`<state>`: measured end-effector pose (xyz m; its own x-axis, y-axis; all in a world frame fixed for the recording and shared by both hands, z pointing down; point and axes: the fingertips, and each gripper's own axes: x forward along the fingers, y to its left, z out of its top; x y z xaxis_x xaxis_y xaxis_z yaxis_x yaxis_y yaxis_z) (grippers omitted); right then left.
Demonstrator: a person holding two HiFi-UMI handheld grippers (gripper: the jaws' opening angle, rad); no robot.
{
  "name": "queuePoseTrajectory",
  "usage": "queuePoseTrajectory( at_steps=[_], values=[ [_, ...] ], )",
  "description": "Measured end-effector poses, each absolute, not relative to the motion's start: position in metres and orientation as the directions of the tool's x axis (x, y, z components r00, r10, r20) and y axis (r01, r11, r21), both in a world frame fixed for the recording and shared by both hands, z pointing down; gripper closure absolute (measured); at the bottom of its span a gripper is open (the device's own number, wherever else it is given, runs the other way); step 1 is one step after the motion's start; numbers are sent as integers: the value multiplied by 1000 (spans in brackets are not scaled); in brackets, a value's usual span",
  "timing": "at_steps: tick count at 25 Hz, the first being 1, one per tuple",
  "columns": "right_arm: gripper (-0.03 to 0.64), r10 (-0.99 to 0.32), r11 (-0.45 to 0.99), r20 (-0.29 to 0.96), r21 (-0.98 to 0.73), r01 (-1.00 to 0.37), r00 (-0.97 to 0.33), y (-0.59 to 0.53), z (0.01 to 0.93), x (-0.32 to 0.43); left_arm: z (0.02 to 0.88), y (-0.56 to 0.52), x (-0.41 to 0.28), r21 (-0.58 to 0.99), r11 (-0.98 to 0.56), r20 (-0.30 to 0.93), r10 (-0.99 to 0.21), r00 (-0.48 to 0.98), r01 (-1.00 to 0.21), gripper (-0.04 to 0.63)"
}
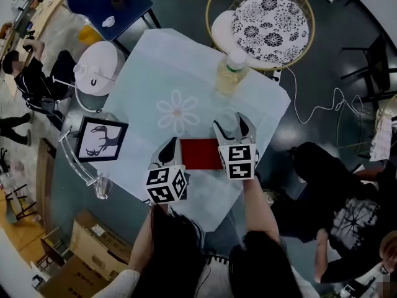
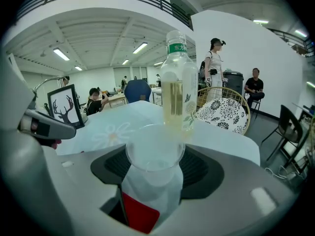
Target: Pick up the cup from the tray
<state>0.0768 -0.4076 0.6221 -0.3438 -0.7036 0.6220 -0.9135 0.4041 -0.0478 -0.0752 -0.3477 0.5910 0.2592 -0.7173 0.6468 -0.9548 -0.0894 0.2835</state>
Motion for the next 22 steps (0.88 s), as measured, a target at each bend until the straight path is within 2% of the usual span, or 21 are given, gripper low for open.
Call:
queuePoseTrajectory(
  at_steps=[9, 11, 12, 22],
  values=[
    [289, -706, 423, 593, -85, -902, -386, -403, 626, 74, 592, -349, -76, 264, -71, 645, -728, 231, -962, 595],
    [197, -701, 425, 580, -129, -896, -415, -400, 626, 74, 593, -345, -75, 258, -73, 649, -725, 229, -963, 595],
    [187, -702, 423, 574, -140, -895, -422, -399, 626, 75, 593, -344, -74, 256, -76, 651, -724, 230, -964, 595],
    [187, -750, 417, 517, -115, -902, -413, -382, 586, 79, 591, -324, -78, 272, -65, 641, -732, 231, -960, 595]
  ],
)
